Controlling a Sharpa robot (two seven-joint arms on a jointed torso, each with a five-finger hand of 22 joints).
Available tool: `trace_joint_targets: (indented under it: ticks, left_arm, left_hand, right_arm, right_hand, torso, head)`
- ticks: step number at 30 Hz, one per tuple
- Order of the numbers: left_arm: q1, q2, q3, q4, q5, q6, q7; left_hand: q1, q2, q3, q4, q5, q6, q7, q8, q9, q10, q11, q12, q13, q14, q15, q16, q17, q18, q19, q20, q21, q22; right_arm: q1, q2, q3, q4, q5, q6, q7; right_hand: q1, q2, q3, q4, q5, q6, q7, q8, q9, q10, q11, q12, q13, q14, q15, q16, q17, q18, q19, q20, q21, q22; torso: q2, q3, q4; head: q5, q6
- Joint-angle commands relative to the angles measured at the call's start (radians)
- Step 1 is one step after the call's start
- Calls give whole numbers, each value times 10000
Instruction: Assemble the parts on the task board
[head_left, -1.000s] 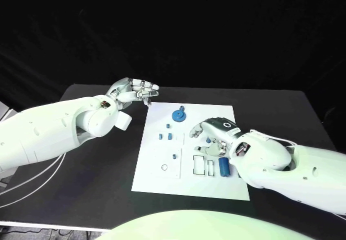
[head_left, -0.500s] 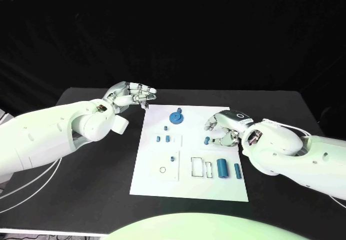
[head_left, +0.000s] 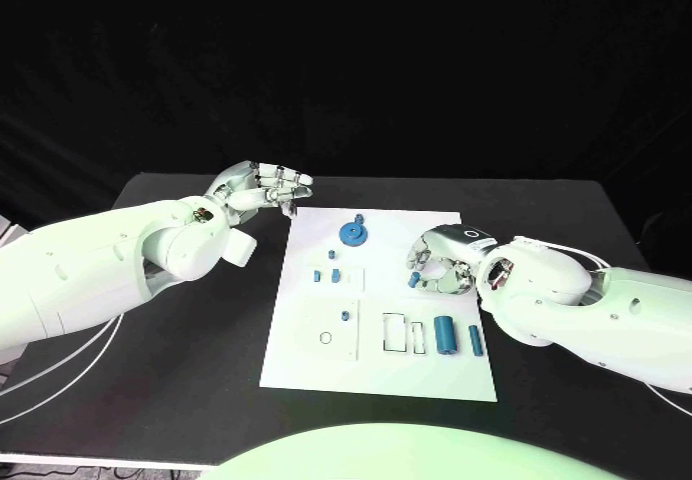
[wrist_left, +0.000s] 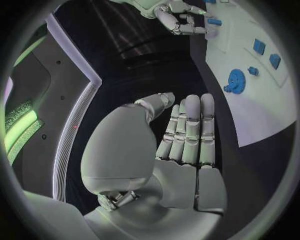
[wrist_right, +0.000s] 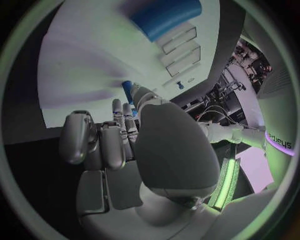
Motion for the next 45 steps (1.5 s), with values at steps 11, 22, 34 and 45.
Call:
trace_joint_targets:
  ticks: [11,22,34,45]
  left_arm:
    - [0,8,6,5,64,146,59]
    - [0,7,6,-7,64,131,31]
    - [-1,68,5,-118,66,126,29]
    - [-11,192,1,-190,103,142,37]
  left_hand:
    - [-23,81,-2,-47,64,-15,16,-19,-18,-109,0,84,-18,18,26,-69,-16,152,24,0,-51,-16]
    - [-15,92,3,-53,65,-13,16,-18,-20,-110,-1,93,-18,19,25,-71,-17,153,24,0,-50,-16]
    - [-15,92,3,-53,65,-13,16,-18,-20,-110,-1,93,-18,19,25,-71,-17,153,24,0,-50,-16]
    - [-3,103,8,-62,66,-11,15,-16,-22,-112,-3,103,-18,21,22,-73,-19,155,25,-1,-46,-15]
  right_arm:
    - [-81,172,-22,-122,158,308,196]
    - [-142,221,-41,-136,-125,-84,31]
    - [88,-212,56,835,351,-1192,135]
    - [261,133,124,1776,868,-1277,260]
  right_hand:
    - [-63,75,1184,-22,62,703,51,173,152,1322,-258,-119,16,510,-286,366,402,-214,477,-220,1196,1071]
    - [196,519,2147,-685,-397,1334,-104,703,610,2362,-522,-333,276,529,-516,419,446,-416,764,-420,2227,1709]
    - [-9,456,2521,-1060,-320,1309,-94,931,915,2634,-553,-481,451,541,-550,457,478,-521,913,-439,2753,2015]
    - [-76,435,2580,-1120,-300,1292,-91,967,973,2655,-552,-527,482,540,-550,457,472,-521,912,-440,2757,2022]
  torso:
    - [-8,-4,-6]
    - [-13,-2,-6]
    - [-38,-7,-18]
    - [-41,-11,-11]
  head:
    - [14,-57]
    - [4,-79]
    - [-15,-46]
    - [75,-27]
